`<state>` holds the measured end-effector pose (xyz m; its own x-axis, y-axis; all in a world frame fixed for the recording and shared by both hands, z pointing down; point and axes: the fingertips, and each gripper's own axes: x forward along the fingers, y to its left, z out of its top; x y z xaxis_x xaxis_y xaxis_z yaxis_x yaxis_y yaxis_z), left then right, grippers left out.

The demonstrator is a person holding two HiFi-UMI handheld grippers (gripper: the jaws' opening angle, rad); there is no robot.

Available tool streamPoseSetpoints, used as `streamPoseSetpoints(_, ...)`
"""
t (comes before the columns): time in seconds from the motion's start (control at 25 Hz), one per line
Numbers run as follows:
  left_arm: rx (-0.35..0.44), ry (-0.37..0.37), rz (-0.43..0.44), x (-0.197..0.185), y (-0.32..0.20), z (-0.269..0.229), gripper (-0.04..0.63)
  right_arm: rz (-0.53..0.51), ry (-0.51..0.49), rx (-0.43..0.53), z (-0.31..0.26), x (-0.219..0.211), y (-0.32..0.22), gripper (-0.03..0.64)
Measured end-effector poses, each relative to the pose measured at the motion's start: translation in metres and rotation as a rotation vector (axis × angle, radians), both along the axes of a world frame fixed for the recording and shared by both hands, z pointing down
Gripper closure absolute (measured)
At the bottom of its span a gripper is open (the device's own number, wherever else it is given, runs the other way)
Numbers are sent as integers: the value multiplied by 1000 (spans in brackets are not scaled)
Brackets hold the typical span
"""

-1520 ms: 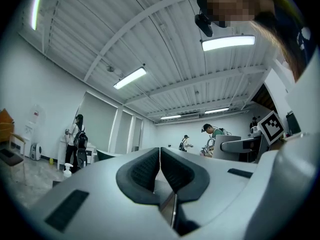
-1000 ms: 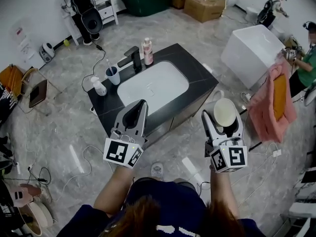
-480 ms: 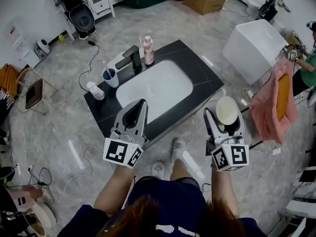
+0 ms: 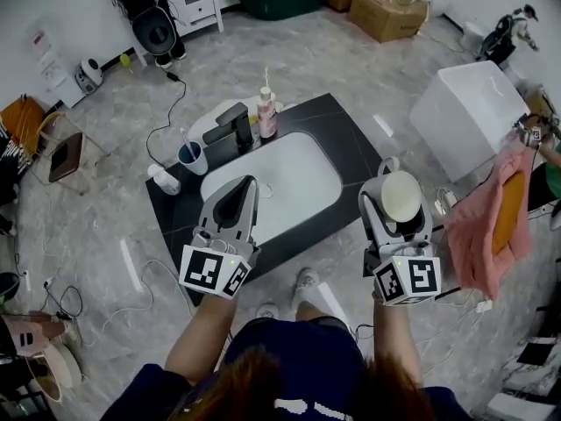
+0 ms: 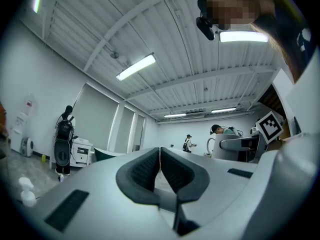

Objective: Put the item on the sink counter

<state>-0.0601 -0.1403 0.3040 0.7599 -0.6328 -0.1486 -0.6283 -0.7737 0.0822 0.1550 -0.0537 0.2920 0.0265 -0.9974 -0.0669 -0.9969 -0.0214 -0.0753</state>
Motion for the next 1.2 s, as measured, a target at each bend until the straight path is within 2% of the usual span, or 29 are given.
streamPoseSetpoints(0.48, -6, -12, -97, 83, -47, -3, 571, -90, -19, -2, -1, 92, -70, 175)
streamPoseSetpoints(0.72, -28, -22, -99, 87, -91, 9, 571, -94, -37, -36, 17, 95, -114, 175)
streamPoseSetpoints(0.96, -40, -13, -45, 92, -126, 15, 571, -53, -32, -58, 28, 92, -148, 175)
streamPoseSetpoints(1.2, -1, -60, 4, 96, -151, 22, 571, -38, -16, -80, 41, 81, -186, 175)
